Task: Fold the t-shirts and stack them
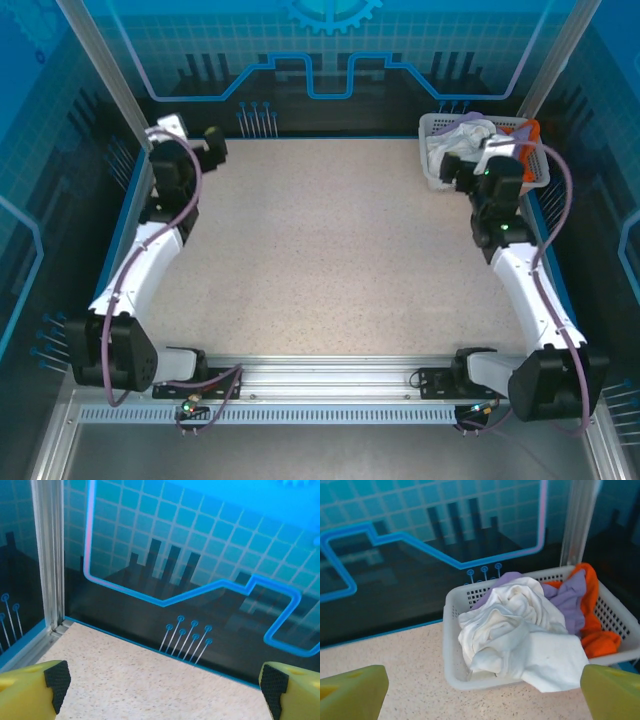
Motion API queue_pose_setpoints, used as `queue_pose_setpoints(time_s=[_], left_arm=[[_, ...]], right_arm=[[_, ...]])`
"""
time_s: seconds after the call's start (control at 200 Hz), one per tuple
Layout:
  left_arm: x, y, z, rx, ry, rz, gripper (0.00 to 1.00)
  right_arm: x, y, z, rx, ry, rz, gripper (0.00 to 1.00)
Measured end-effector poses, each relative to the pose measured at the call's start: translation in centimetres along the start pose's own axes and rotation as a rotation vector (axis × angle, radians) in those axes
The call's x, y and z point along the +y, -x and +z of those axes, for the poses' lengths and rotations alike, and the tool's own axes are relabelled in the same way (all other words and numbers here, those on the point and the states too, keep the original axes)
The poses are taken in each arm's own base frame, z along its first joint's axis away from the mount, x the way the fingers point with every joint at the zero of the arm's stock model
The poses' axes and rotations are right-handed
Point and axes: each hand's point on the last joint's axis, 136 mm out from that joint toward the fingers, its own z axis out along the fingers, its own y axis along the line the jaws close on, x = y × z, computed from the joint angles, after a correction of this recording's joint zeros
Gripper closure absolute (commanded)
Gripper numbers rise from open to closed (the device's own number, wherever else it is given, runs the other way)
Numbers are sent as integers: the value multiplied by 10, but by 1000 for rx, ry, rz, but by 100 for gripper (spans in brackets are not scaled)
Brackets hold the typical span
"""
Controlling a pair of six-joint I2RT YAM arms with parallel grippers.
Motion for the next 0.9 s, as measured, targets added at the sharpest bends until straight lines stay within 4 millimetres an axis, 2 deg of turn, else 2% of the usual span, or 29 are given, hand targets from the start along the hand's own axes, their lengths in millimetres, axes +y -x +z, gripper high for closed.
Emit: queue_pose_setpoints(time_s=[0.045,0.11,0.185,0.245,0.305,0.365,0.44,0.5,0.59,0.665,0.715,0.785,0.845,0.9], left_arm=[[10,-5,-1,20,2,-61,1],[27,-28,1,79,23,-140,1],[40,-70,0,188,54,-216,1],[37,-103,-5,277,61,-252,1],[19,-135,-15,367,37,-259,1],[-14,-164,-30,456,-26,-242,1],[-55,-191,-52,541,-118,-210,1],[-79,-207,-69,594,-179,-180,1],[-99,-226,-89,652,-229,-136,1],[-104,-238,-101,684,-247,-110,1],[-100,-244,-106,697,-245,-97,1],[-89,-247,-112,695,-232,-64,1],[-80,-242,-116,665,-227,-32,1],[-74,-235,-120,634,-224,-15,1]], right_arm=[[-14,3,9,41,-20,74,0],[-29,2,33,143,-73,159,0],[-34,2,73,260,-127,219,0],[-34,-4,107,342,-160,243,1],[-36,-21,135,425,-201,255,3],[-41,-44,154,514,-251,264,6],[-48,-65,173,599,-318,279,11],[-53,-78,188,637,-362,290,16],[-61,-96,200,681,-423,315,29],[-65,-116,199,742,-458,325,51],[-66,-128,195,778,-481,342,67],[-65,-135,192,800,-484,345,82],[-61,-137,189,806,-474,338,90],[-54,-130,186,791,-446,325,95]])
